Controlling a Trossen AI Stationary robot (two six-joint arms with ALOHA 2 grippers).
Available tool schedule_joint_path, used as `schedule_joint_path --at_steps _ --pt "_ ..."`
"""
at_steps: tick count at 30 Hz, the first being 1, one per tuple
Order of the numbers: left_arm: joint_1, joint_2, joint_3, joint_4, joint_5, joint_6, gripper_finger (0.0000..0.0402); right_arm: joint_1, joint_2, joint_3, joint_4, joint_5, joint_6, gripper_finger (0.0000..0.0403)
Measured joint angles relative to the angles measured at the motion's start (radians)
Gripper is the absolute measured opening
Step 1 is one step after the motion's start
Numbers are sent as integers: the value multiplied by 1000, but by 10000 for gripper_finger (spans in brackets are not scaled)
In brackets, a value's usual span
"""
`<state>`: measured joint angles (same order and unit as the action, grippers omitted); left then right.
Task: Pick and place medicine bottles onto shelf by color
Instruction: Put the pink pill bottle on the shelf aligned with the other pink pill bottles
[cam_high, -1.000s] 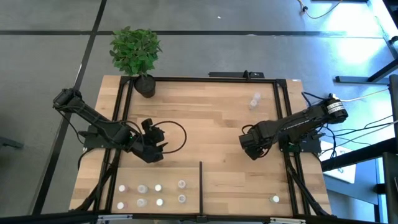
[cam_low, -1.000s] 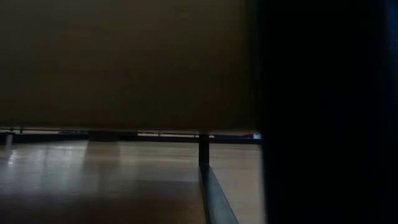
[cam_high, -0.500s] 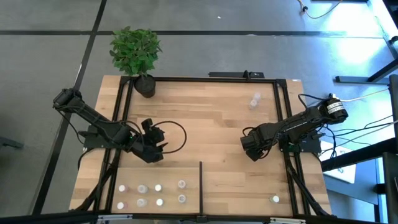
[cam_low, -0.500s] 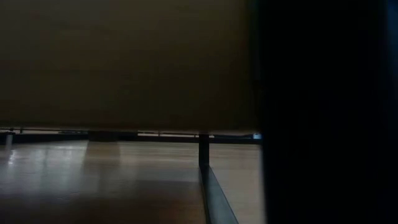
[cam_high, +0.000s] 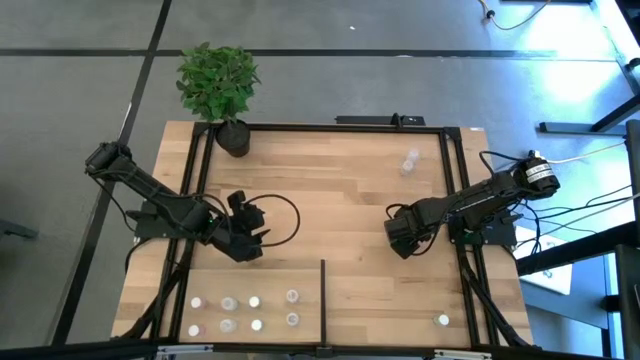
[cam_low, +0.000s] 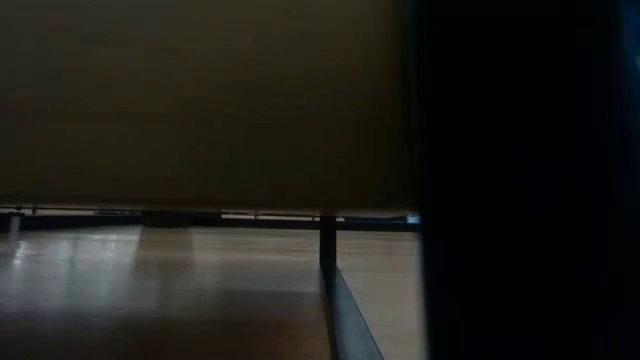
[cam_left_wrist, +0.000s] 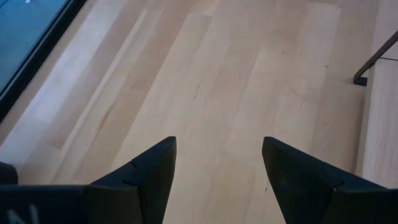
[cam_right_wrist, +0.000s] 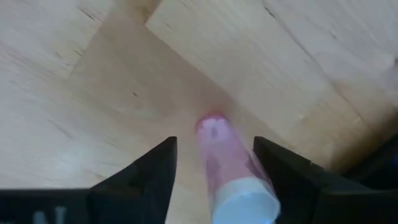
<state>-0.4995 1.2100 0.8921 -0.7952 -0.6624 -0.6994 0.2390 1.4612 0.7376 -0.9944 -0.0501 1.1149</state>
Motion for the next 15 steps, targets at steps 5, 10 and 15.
schedule_joint_path --at_steps 5,10,15 --pt "0 0 0 1 40 18 231 0 0 0 1 -1 1 168" --pt "-1 0 0 40 120 110 231 0 0 0 4 -1 2 134" --pt "-1 0 0 121 177 208 231 0 0 0 15 -4 2 112"
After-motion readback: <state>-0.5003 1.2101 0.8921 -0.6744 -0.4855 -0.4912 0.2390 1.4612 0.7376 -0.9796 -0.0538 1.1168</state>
